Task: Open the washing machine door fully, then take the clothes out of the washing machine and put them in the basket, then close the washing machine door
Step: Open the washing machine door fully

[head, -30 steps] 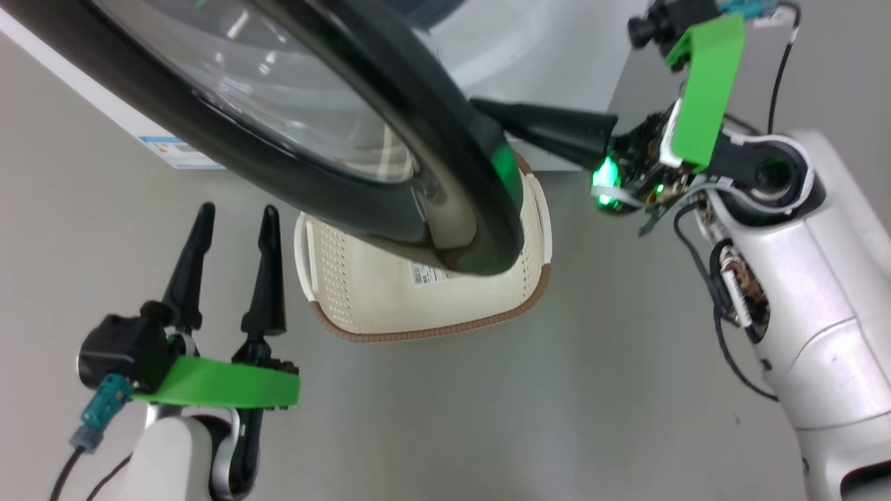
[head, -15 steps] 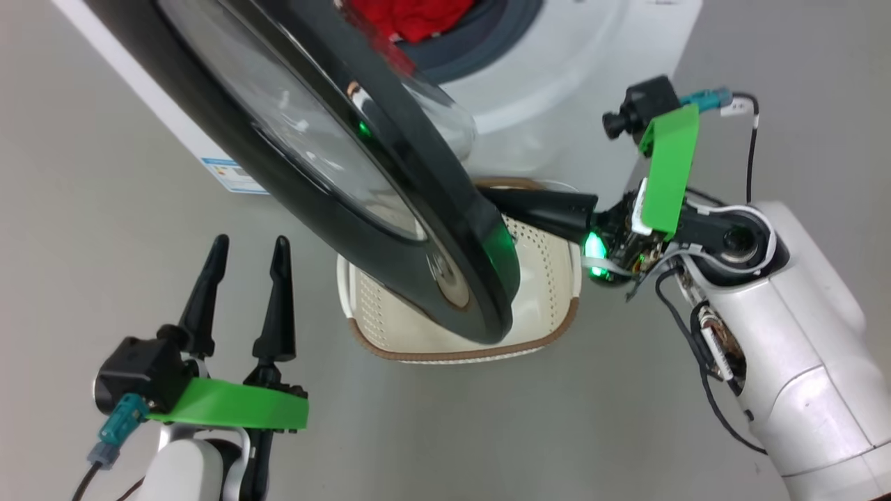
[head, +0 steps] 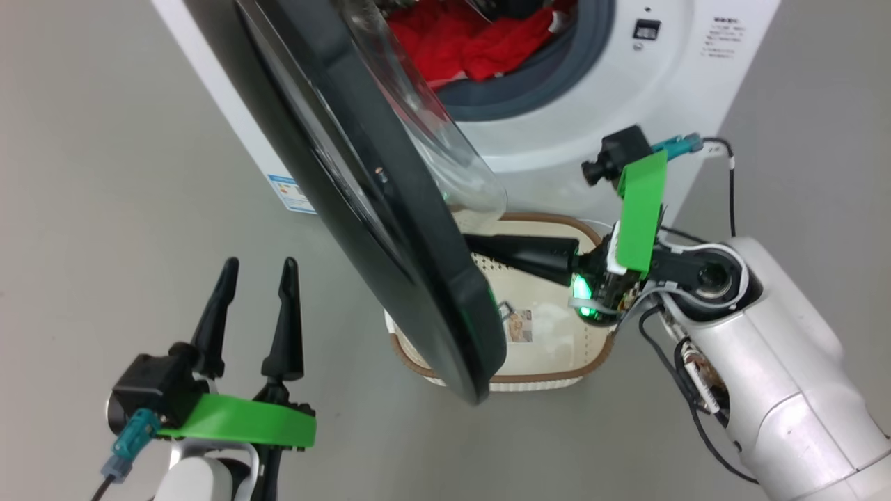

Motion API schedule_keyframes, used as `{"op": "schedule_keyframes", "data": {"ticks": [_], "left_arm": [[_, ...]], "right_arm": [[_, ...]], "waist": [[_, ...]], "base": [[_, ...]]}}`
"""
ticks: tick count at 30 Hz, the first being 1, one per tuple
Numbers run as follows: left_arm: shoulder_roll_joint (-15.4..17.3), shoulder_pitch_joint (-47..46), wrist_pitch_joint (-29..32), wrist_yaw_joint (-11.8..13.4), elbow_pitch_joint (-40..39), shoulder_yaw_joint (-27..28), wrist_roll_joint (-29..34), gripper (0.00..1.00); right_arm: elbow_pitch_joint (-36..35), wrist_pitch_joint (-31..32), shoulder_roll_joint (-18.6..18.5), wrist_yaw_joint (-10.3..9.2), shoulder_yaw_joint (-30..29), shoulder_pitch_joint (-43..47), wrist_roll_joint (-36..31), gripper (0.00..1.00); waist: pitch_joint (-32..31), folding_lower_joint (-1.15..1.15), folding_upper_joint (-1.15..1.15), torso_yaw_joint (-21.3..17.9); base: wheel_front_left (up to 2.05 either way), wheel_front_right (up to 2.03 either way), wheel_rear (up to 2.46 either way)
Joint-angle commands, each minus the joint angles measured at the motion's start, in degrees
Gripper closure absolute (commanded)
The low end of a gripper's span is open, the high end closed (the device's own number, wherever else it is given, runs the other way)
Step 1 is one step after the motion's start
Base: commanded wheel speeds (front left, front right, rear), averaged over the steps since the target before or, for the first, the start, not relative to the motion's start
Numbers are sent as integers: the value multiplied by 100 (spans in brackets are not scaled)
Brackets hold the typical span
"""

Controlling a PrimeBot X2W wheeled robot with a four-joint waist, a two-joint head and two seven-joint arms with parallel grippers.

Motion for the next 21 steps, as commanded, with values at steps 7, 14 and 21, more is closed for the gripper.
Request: {"op": "schedule_keyframes", "data": {"ticks": [7,14,21], "left_arm": [[152,129,-28,62,-83,132,-51,0],[152,217,-28,86,-29,95,-82,0],[152,314,-28,125,7,35,-117,0]], "right_arm": [[-144,-85,193,39,335,157,174,100],[-96,-169,193,39,610,251,267,100],[-93,-265,194,39,856,340,321,100]], "waist": [[-347,0,0,411],[-576,0,0,741],[-781,0,0,1052]], "base": [[0,0,0],[0,0,0],[0,0,0]]}}
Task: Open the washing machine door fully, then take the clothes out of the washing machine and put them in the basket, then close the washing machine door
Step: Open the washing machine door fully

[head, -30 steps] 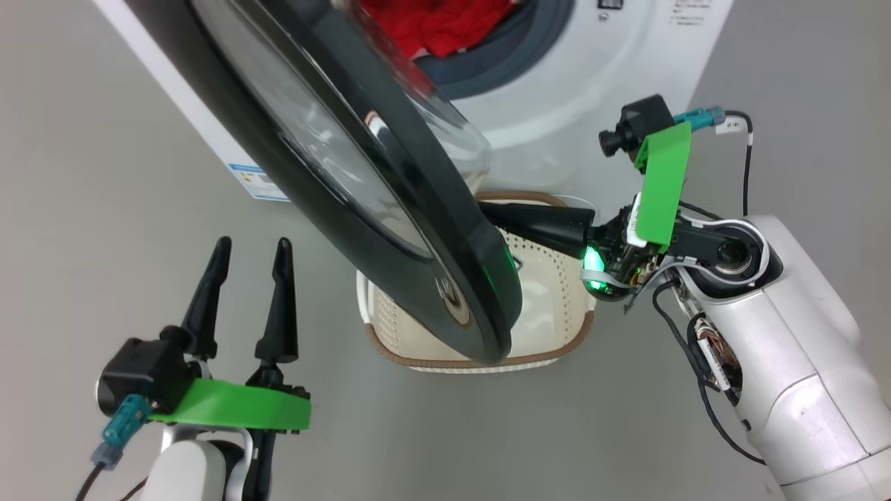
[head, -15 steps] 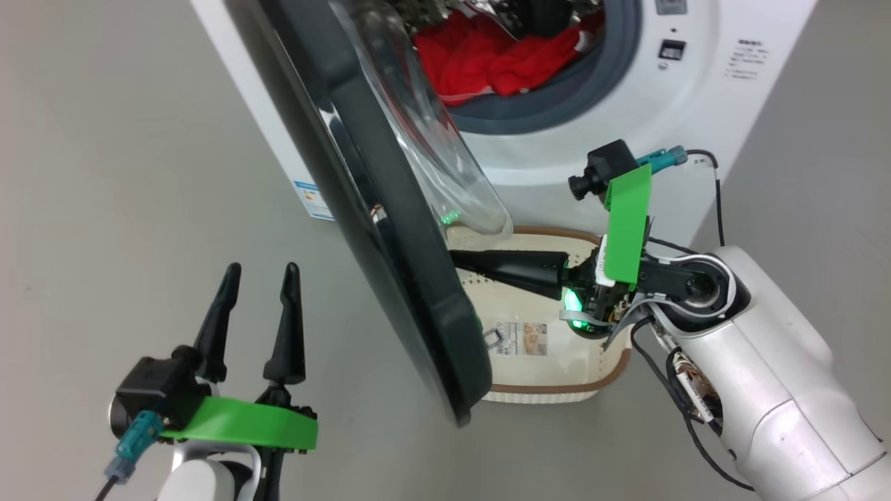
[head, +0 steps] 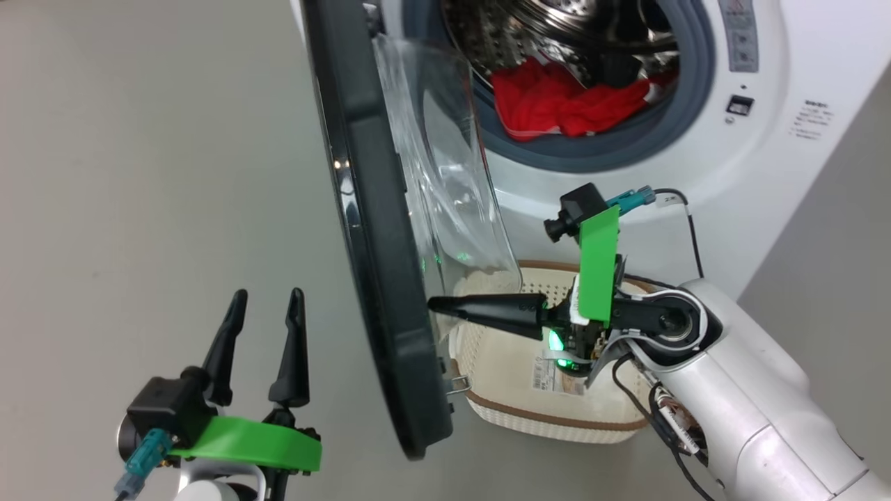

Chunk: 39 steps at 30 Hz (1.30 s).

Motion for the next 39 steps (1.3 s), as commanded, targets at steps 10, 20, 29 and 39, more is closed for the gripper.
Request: {"op": "schedule_keyframes", "data": {"ticks": [10,20,29,39], "left_arm": [[144,193,-28,103,-313,341,-62,0],[144,295,-28,108,-346,397,-42,0],[144,303,-28,68,-249,371,-35,0],[144,255,-28,33,-164,294,-7,0]], "right_arm": [[-110,-79,200,39,506,-128,276,100],[-39,-148,200,39,662,-175,362,100],[69,-329,185,39,348,-29,62,51],[-775,-1566,-339,39,-71,400,-1413,0]], "waist": [[-47,0,0,205],[-31,0,0,217],[-82,0,0,174],[-141,0,0,127]], "base": [[0,0,0],[0,0,0],[0,0,0],[0,0,0]]}}
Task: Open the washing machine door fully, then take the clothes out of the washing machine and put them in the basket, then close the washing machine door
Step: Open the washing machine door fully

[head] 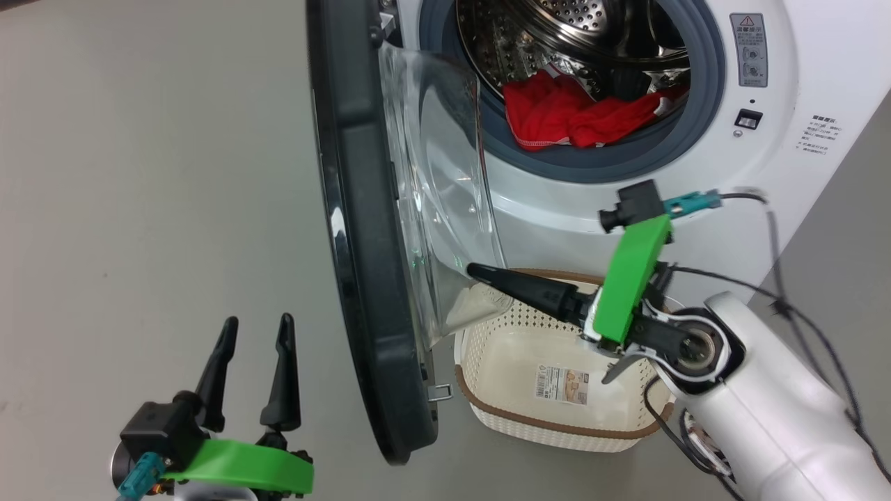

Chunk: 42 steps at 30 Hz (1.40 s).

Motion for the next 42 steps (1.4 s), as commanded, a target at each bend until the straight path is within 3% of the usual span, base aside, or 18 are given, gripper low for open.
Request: {"op": "schedule_keyframes", "data": {"ticks": [1,9,14,19,23,26,30,37,42], "left_arm": [[120,-100,-28,-13,-101,153,37,0],[120,-98,-28,-63,-11,189,83,0],[120,-65,-28,-92,2,237,189,0],[120,-37,-28,-99,-45,298,222,0],[120,-33,-28,-102,-95,324,237,0],[120,-25,-28,-90,-131,356,246,0],[120,-7,-28,-70,-155,385,272,0],[120,5,-28,-55,-167,383,327,0],[120,4,-28,-55,-160,367,381,0]], "right_arm": [[-315,-343,-70,39,36,74,-430,0],[-711,-2503,-599,39,521,622,-2004,0],[-229,-3931,-710,39,615,719,-2860,0],[433,-4890,-596,39,497,750,-3492,0],[814,-5054,-416,39,-158,771,-4266,0],[526,-5059,-136,39,-1039,994,-5136,0],[65,-5060,200,39,-1721,1416,-6198,0],[-550,-5061,465,39,-2235,1915,-7239,0],[-741,-5061,551,39,-2384,2209,-7488,0]], "waist": [[-10,0,0,-7],[-126,0,0,-65],[-181,0,0,-150],[-189,0,0,-248],[-179,0,0,-300],[-160,0,0,-330],[-154,0,0,-357],[-157,0,0,-393],[-157,0,0,-404]], "base": [[0,0,0],[0,0,0],[0,0,0],[0,0,0],[0,0,0],[0,0,0],[0,0,0],[0,0,0],[0,0,0]]}}
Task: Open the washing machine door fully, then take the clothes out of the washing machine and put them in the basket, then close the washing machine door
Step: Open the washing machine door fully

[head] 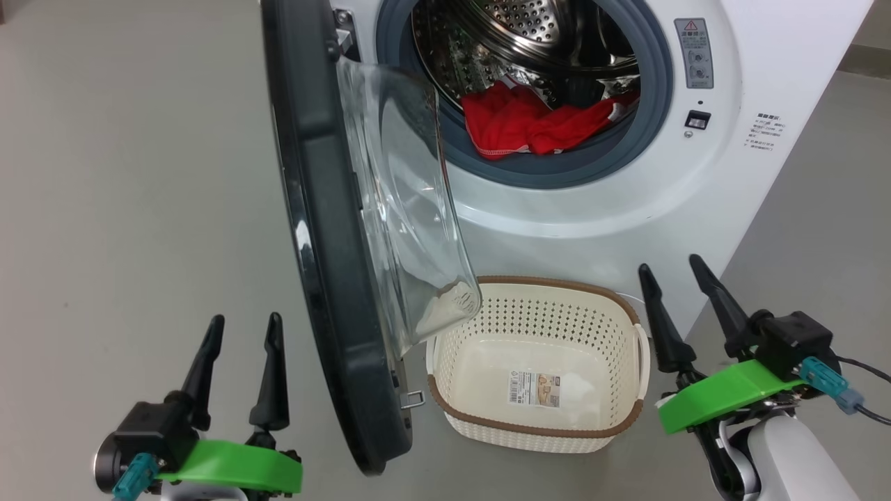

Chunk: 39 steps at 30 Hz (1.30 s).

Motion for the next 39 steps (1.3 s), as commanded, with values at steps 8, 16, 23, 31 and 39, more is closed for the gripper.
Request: {"op": "schedule_keyframes", "data": {"ticks": [8,16,23,31,39], "left_arm": [[100,21,-28,24,-124,193,139,0],[100,36,-28,38,-52,188,190,0],[100,13,-28,173,4,236,302,9],[100,-72,-28,425,-500,320,289,100],[100,-257,-28,568,-1551,305,283,100]], "right_arm": [[-192,-37,27,36,88,90,33,0],[-166,-37,28,36,129,116,149,0],[-177,-37,29,36,296,139,242,0],[-180,-37,29,36,332,158,311,0],[-145,-37,29,36,320,147,429,0]], "waist": [[-41,0,0,-6],[-72,0,0,-5],[-89,0,0,-14],[-68,0,0,-21],[-89,0,0,-28]], "base": [[0,0,0],[0,0,0],[0,0,0],[0,0,0],[0,0,0]]}}
